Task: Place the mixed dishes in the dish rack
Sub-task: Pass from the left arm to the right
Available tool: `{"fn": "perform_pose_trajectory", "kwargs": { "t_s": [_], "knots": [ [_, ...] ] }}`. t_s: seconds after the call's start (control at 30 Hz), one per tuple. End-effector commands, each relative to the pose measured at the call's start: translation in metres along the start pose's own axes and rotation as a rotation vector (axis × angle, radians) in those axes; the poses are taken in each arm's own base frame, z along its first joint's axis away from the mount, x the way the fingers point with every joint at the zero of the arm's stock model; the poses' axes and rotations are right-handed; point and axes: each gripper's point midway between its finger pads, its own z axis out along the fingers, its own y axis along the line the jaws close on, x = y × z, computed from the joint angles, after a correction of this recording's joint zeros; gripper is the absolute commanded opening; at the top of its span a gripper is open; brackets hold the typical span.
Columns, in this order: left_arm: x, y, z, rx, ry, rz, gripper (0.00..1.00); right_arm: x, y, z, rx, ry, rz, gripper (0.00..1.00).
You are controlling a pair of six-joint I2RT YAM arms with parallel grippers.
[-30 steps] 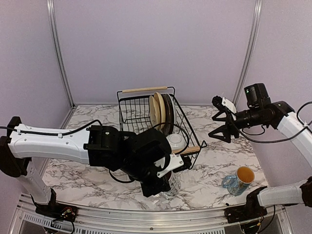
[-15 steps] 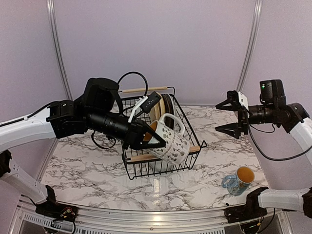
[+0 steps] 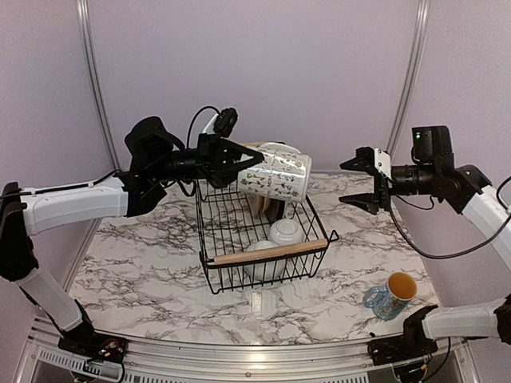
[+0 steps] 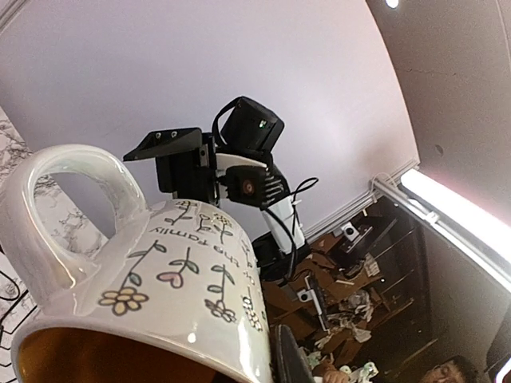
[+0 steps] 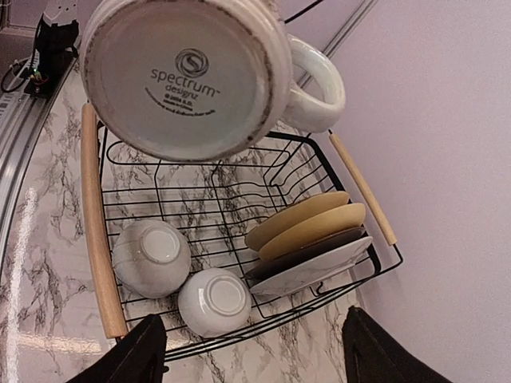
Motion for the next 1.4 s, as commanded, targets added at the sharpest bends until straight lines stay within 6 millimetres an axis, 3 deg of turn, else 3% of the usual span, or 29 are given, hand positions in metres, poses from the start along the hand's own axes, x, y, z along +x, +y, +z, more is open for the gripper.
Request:
{"fn": "perform_pose_trajectory", "kwargs": {
  "t_s": [0.0,0.27,0.37,0.77,1.03,1.37],
  "knots": [
    [-0.034,-0.076,-0.011,0.363,-0.044,-0.032,0.00,-0.015,-0.019,0.004,0.082,0.009,-0.128,0.74],
    [-0.049,-0.061,-0.010,0.483,-0.042,-0.184,0.00,-0.018,-0.051,0.004,0.214,0.075,-0.257,0.74],
    [-0.047,-0.067,-0.013,0.523,-0.024,-0.209,0.00,-0.022,-0.052,0.010,0.206,0.033,-0.248,0.73],
    [-0.031,-0.068,-0.023,0.582,0.055,-0.350,0.00,-0.056,-0.030,0.030,0.029,-0.145,-0.259,0.71],
    [-0.031,-0.068,-0.023,0.587,0.052,-0.354,0.00,-0.061,-0.023,0.053,0.017,-0.133,-0.317,0.68],
    [-0.032,-0.053,-0.017,0.576,0.069,-0.477,0.00,-0.099,-0.023,0.051,-0.014,-0.267,-0.305,0.38]
  ]
}}
